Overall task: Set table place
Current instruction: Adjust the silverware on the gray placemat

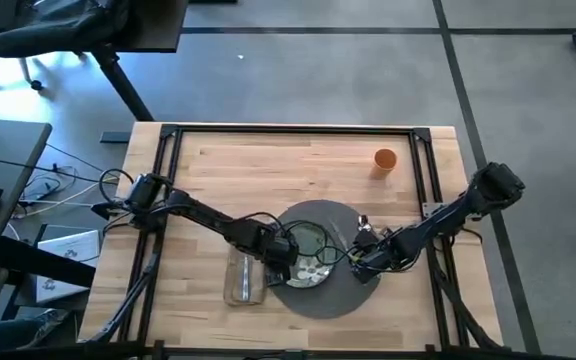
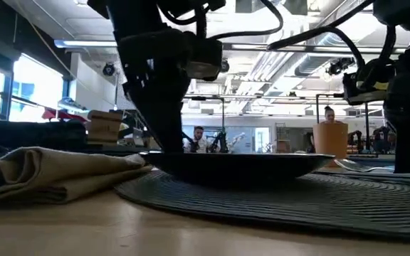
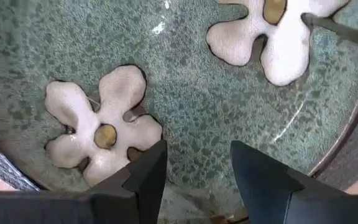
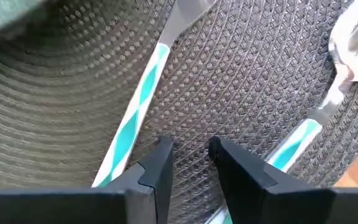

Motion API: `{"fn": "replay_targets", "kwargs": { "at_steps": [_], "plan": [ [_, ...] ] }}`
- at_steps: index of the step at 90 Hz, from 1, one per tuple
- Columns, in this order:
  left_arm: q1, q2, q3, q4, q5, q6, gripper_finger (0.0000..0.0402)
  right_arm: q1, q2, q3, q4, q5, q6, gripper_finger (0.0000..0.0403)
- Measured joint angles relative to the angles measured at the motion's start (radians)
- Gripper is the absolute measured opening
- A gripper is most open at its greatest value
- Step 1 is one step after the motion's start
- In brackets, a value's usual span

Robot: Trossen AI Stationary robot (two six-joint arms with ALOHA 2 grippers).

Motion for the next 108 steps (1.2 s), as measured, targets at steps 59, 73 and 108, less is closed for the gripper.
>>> {"fn": "replay_targets", "kwargs": {
  "at_steps": [59, 73, 108],
  "plan": [
    [0.000, -0.003, 0.002, 0.060, -0.016, 0.020, 0.0161, -0.078, 0.030, 0.005, 0.124, 0.105, -0.088, 0.0203],
    [0.002, -0.003, 0.003, 0.073, -0.017, 0.028, 0.0161, -0.084, 0.053, 0.004, 0.105, 0.091, -0.087, 0.0194],
    [0.002, -0.003, 0.003, 0.076, -0.016, 0.047, 0.0161, -0.080, 0.120, 0.008, 0.133, 0.102, -0.090, 0.0045]
  ]
}}
